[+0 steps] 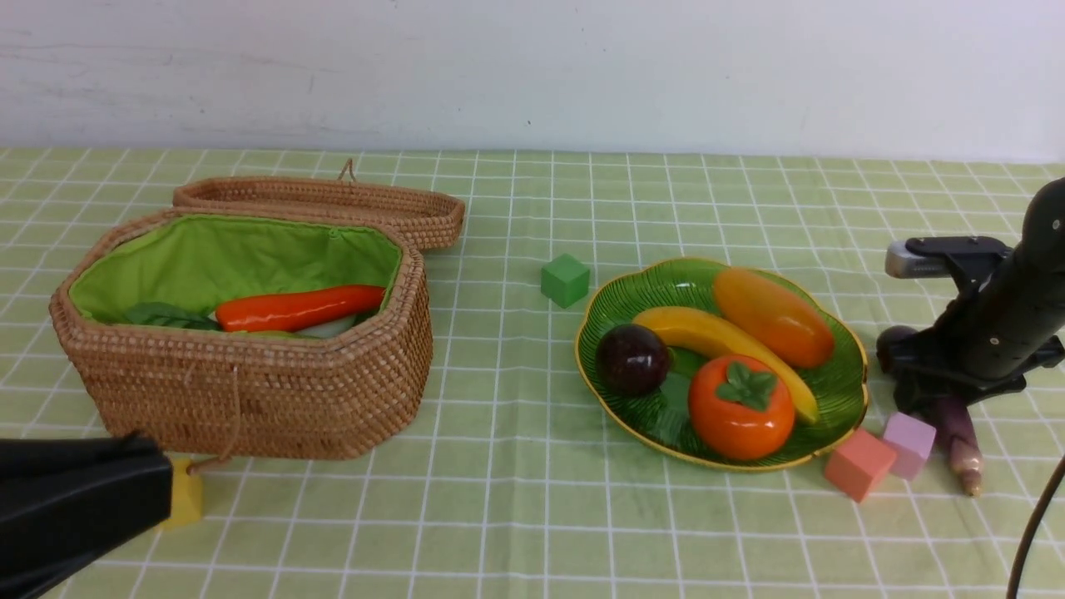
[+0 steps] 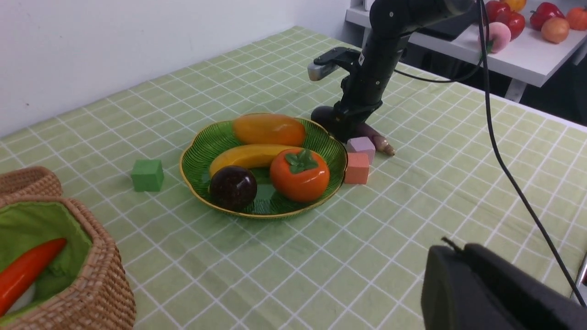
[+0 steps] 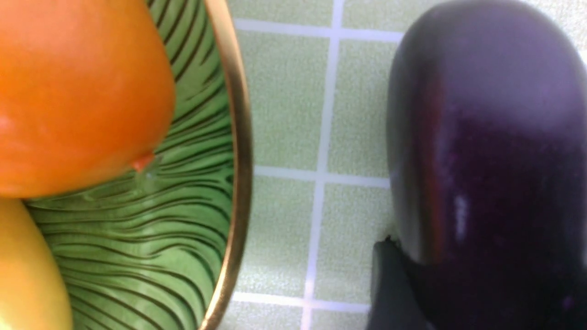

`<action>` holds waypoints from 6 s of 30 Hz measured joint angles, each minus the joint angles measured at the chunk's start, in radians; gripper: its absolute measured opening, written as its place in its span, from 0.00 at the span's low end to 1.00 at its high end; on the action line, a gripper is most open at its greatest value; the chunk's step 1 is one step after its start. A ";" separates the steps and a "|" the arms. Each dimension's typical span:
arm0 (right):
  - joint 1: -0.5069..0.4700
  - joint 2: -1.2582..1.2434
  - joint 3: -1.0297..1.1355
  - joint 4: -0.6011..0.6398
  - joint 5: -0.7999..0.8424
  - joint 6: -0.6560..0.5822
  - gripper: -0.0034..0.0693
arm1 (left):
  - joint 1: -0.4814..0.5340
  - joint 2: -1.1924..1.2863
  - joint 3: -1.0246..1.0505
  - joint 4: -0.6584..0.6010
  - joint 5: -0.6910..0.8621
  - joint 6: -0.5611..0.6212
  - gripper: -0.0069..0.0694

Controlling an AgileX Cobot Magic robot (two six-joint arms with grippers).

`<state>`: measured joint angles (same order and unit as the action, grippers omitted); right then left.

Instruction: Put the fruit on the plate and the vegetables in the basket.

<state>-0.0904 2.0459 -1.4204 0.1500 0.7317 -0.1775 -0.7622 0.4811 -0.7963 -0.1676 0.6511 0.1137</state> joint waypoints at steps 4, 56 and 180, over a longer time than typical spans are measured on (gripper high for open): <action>0.000 0.000 0.000 0.000 0.008 0.000 0.56 | 0.000 0.000 0.000 0.002 0.019 0.000 0.12; 0.838 0.143 -0.853 0.267 0.011 -0.259 0.56 | 0.000 -0.144 0.000 0.849 0.248 -0.756 0.07; 0.151 -2.056 1.438 0.048 -0.338 0.080 0.04 | 0.000 -0.496 0.628 0.614 -0.290 -0.715 0.09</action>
<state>0.0602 -0.0103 0.0172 0.1984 0.3933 -0.0978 -0.7622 -0.0151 -0.1681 0.4462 0.3611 -0.6010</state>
